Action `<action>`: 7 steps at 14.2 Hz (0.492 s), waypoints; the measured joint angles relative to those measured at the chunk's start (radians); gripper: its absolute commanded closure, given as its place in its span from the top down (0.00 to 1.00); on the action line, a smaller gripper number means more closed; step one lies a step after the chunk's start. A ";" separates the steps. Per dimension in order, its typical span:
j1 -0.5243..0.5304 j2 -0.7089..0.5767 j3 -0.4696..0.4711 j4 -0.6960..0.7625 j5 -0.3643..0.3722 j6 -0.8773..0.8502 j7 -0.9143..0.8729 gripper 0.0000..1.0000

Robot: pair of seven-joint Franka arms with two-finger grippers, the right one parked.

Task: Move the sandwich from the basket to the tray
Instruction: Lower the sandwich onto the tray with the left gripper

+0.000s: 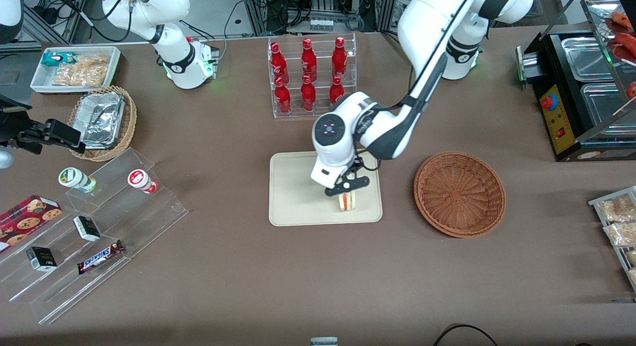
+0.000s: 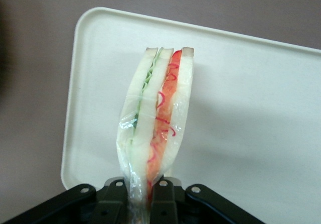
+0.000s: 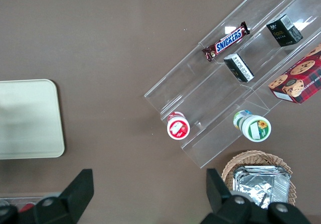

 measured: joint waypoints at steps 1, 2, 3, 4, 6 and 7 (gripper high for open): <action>-0.010 0.019 0.000 0.025 0.000 -0.003 -0.003 0.00; -0.017 0.036 0.001 0.043 0.000 -0.004 -0.003 0.00; -0.023 0.054 0.001 0.061 0.001 -0.004 -0.003 0.00; -0.027 0.073 0.001 0.077 0.001 -0.004 -0.003 0.00; -0.030 0.098 -0.007 0.094 0.000 -0.003 -0.003 0.00; -0.030 0.104 -0.015 0.097 -0.001 0.003 -0.003 0.00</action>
